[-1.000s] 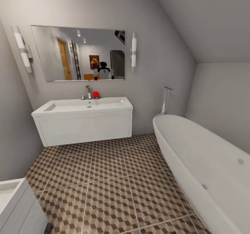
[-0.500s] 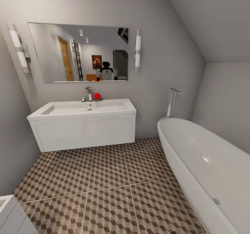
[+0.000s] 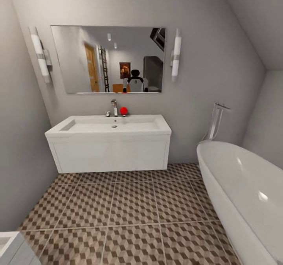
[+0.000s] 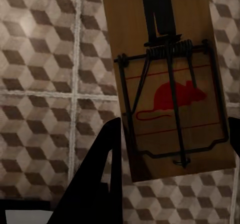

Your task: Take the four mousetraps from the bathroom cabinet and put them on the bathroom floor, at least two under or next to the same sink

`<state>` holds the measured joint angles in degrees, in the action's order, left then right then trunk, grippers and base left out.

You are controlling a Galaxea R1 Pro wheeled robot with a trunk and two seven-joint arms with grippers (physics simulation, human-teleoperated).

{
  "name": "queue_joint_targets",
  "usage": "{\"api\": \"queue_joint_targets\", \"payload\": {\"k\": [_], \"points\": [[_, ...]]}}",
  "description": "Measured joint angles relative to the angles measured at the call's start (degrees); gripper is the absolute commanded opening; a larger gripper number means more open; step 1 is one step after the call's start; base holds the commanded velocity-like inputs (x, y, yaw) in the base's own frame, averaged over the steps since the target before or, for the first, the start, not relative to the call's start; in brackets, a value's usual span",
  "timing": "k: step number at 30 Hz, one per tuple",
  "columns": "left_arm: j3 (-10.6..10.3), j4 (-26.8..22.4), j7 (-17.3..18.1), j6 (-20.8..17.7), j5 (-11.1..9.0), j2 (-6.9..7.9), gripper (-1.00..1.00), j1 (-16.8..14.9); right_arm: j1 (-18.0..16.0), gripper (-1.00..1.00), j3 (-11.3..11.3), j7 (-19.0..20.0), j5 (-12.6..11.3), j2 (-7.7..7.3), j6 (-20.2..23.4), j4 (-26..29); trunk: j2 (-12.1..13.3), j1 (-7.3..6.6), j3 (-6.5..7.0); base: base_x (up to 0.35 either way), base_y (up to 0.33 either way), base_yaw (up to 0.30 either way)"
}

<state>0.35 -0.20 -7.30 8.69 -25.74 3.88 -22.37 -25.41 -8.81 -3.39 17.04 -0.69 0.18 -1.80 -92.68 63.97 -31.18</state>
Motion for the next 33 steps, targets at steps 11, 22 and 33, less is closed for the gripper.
{"api": "queue_joint_targets", "payload": {"k": [11, 22, 33], "points": [[0.0, 0.0, 0.0, 0.0, 0.0, -0.09, -1.0, 0.0, 0.0, -1.0, -0.1, 0.0, -0.2, -0.03, 0.2, 0.0, 0.0, 0.0, 0.0, 0.322, 0.0, 0.012], [0.0, 0.0, 0.0, 0.0, 0.0, -0.09, -1.0, 0.0, 0.0, -1.0, -0.2, 0.0, -0.2, -0.49, 0.1, 0.0, 0.0, 0.0, 0.0, 0.322, 0.0, 0.0], [0.0, -4.9, 0.6, -7.6, 1.1, 0.93, -1.0, -0.2, -0.1, -1.0, 0.0, -0.3, 0.7, -0.73, 6.6, 5.8, 0.0, 0.0, 0.01, 0.322, 0.0, 0.0]]}}
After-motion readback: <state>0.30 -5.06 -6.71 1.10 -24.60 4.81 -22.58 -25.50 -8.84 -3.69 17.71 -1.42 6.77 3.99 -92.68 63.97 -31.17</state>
